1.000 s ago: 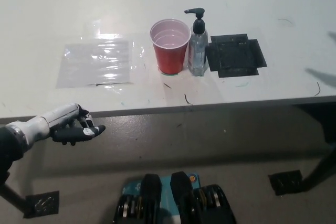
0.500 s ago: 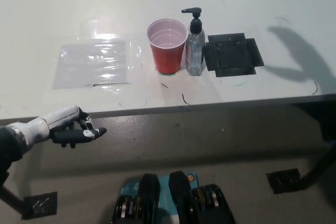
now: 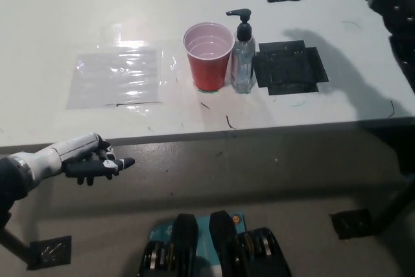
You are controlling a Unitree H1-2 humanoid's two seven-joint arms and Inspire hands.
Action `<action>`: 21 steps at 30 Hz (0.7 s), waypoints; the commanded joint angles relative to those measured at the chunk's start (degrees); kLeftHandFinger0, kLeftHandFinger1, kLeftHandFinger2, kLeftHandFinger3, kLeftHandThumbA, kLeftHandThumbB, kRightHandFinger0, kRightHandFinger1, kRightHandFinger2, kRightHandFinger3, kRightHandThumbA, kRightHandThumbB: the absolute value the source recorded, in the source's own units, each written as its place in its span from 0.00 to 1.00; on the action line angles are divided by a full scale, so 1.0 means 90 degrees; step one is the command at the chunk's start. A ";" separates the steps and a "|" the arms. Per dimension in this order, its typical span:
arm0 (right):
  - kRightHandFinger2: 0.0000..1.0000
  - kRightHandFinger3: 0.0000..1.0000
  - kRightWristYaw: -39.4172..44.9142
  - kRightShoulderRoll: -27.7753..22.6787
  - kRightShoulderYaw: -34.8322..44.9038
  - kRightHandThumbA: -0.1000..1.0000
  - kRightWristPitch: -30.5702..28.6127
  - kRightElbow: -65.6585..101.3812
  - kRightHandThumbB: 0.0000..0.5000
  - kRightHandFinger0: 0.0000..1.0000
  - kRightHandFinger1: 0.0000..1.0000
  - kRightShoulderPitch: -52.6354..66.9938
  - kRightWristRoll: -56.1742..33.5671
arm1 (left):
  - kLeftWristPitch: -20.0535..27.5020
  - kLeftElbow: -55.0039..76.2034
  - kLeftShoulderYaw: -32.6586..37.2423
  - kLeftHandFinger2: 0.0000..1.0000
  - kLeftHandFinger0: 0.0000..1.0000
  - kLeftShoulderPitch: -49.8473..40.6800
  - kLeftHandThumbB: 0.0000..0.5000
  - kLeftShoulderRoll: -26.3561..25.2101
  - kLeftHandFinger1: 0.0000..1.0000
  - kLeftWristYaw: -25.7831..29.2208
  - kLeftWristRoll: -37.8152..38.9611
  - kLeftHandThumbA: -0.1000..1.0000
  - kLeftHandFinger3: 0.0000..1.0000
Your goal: The robot uses its right hand to press the hand soap kept in the middle of the table to get liquid hand soap out
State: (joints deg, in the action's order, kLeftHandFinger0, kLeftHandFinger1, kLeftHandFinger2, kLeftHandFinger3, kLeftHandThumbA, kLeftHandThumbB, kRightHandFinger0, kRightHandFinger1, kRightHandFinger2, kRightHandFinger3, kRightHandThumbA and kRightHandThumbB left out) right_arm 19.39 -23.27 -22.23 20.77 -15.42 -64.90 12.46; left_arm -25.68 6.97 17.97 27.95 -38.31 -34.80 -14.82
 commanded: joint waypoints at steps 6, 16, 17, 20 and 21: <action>1.00 1.00 0.0048 0.0367 -0.0065 1.00 -0.0693 -0.0433 0.85 1.00 1.00 -0.0613 0.0424 | -0.0031 0.0046 -0.0096 0.44 0.30 0.0208 0.44 -0.0111 0.28 -0.0097 -0.0047 0.78 0.56; 1.00 1.00 -0.0130 0.0845 -0.0060 1.00 -0.0830 -0.0946 0.85 1.00 1.00 -0.0359 0.0592 | -0.0083 0.0078 -0.0060 0.46 0.30 0.0320 0.43 -0.0144 0.29 -0.0243 -0.0062 0.78 0.59; 1.00 1.00 -0.0141 0.0868 -0.0064 1.00 -0.0864 -0.0968 0.85 1.00 1.00 -0.0336 0.0619 | -0.0102 0.0066 -0.0074 0.46 0.30 0.0322 0.42 -0.0137 0.29 -0.0259 -0.0031 0.78 0.58; 1.00 1.00 -0.0143 0.0918 -0.0115 1.00 -0.0882 -0.0996 0.84 1.00 1.00 -0.0208 0.0749 | -0.0072 0.0032 -0.0084 0.46 0.30 0.0336 0.43 -0.0118 0.29 -0.0275 -0.0025 0.77 0.58; 1.00 1.00 -0.0137 0.0930 -0.0121 1.00 -0.0866 -0.1004 0.83 1.00 1.00 -0.0195 0.0775 | -0.0035 0.0028 -0.0086 0.46 0.30 0.0331 0.43 -0.0121 0.29 -0.0264 -0.0038 0.77 0.58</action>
State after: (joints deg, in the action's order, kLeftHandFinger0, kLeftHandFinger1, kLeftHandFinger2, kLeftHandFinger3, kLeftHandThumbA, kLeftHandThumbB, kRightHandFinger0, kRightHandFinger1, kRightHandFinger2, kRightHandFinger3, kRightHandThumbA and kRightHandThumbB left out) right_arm 19.62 -15.06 -23.55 16.17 -24.69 -65.12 17.16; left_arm -25.73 6.82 18.02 28.52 -38.15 -36.55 -14.94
